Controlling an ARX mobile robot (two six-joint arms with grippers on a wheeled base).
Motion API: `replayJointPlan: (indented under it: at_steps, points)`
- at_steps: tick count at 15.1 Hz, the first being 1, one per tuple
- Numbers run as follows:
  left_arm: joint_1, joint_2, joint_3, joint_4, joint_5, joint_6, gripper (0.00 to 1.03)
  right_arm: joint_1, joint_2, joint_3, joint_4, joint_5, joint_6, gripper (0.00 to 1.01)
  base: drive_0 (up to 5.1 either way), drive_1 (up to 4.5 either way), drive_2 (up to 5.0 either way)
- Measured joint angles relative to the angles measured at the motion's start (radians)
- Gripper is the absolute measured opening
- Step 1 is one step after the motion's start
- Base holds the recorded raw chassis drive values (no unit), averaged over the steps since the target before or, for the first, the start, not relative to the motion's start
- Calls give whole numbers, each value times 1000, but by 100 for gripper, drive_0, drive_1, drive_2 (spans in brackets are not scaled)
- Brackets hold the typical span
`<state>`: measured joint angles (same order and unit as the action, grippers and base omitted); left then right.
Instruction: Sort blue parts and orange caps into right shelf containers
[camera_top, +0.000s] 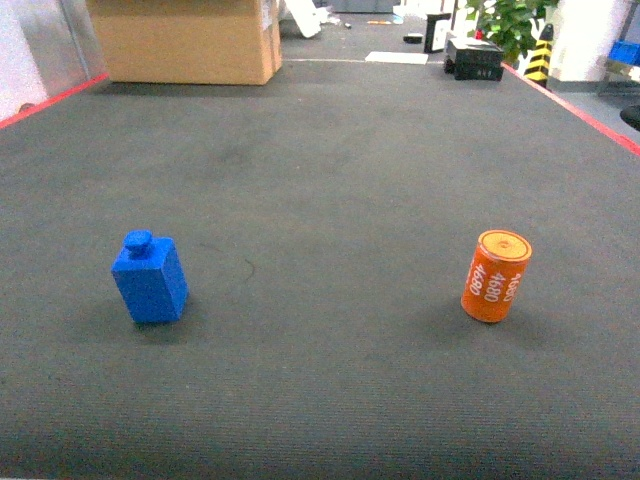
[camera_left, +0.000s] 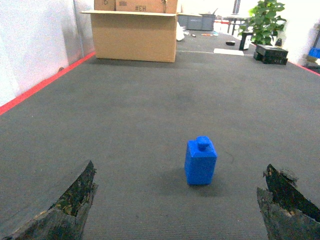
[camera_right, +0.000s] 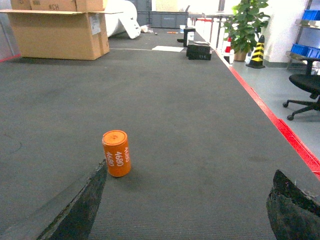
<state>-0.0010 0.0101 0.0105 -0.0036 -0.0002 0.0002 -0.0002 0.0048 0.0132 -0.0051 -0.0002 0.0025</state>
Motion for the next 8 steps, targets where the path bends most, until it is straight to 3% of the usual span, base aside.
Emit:
replayJointPlan:
  at_steps: [4,6,7,8]
  points:
    - [0,0,0,0,0,0,98,0,0,0,0,0,0,98,0,0,0]
    - [-22,19,16,-63,-62,-9,98,0,0,0,0,0,0,98,0,0,0]
    - [-143,191,61,-35,-250,-28,98,0,1,0,-3,4,0,98,0,0,0]
    - [-230,382,112,106,-340,-27,98,100,102,12,56,181,22,98,0,0,0]
